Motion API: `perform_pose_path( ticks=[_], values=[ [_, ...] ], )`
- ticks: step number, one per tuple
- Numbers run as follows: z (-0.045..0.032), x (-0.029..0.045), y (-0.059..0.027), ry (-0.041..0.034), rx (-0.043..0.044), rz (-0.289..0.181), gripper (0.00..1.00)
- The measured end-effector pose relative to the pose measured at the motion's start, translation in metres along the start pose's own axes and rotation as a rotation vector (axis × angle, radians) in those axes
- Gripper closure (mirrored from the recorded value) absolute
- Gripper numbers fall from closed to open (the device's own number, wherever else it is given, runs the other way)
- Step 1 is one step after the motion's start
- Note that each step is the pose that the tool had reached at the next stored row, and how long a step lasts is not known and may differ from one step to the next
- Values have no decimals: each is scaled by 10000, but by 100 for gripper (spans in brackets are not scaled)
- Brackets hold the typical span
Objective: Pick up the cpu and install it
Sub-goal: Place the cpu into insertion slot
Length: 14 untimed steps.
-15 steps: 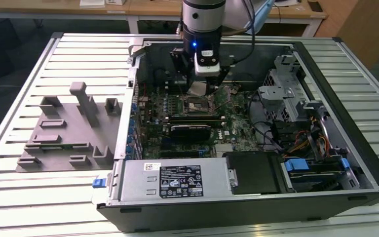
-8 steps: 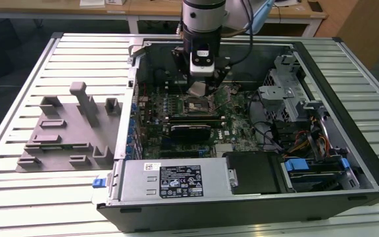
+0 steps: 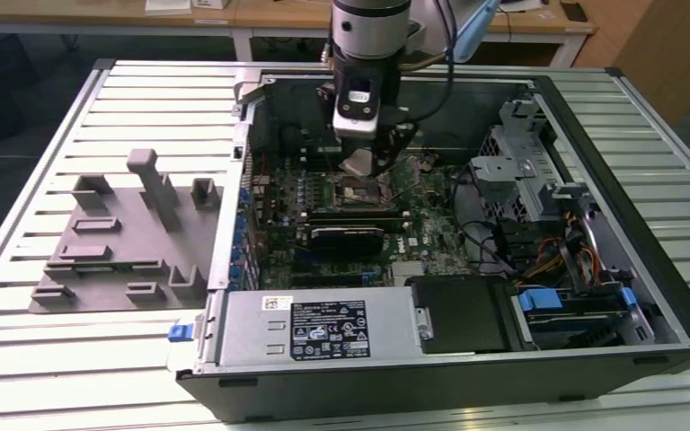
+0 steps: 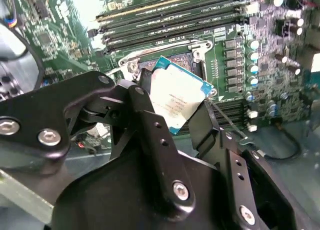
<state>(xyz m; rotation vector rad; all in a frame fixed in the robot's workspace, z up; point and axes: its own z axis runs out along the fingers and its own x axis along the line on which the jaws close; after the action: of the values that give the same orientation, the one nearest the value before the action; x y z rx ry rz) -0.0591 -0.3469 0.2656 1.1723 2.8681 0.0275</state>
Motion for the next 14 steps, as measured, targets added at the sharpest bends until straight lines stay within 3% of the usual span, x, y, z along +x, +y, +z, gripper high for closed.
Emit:
perform_pose_path(
  ticks=[14],
  values=[
    [25, 1, -1, -84, 85, 2552, 46]
  ],
)
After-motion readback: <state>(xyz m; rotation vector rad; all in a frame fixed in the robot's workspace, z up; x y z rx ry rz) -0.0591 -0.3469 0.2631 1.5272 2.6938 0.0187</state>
